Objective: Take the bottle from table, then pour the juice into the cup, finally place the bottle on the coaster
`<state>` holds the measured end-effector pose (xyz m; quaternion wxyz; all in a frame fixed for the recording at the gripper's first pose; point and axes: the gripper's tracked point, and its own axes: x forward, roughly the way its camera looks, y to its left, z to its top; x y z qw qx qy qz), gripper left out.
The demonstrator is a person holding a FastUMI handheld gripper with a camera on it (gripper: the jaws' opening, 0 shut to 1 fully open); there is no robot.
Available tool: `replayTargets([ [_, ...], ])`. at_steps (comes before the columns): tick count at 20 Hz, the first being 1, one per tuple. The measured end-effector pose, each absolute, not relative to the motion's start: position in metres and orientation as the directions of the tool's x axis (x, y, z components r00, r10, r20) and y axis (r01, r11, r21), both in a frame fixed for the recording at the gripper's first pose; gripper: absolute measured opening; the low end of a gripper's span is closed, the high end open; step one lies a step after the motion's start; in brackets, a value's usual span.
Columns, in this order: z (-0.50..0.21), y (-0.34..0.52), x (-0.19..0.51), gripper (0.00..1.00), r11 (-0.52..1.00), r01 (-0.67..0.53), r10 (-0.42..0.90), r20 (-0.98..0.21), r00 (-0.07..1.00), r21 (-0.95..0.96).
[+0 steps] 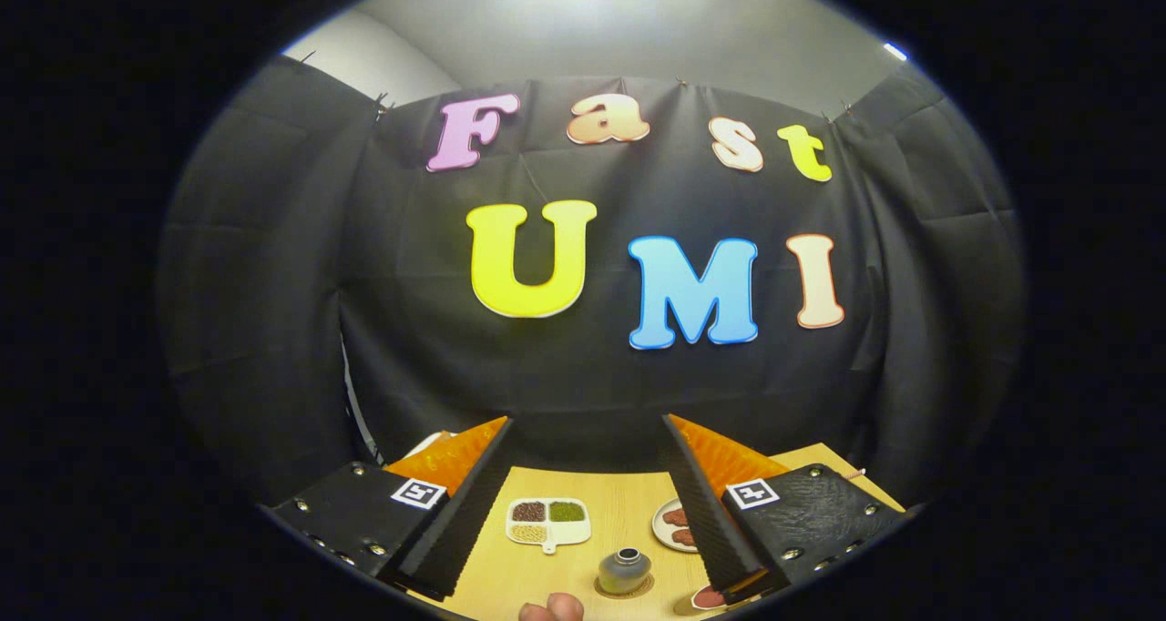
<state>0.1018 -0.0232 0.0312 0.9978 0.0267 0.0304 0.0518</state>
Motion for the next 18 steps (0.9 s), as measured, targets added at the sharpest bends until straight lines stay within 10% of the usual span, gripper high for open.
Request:
replayTargets([
  [18, 0.013, -0.095, 0.064, 0.96, 0.982, -0.169, 0.166, -0.046, 0.985, -0.086],
])
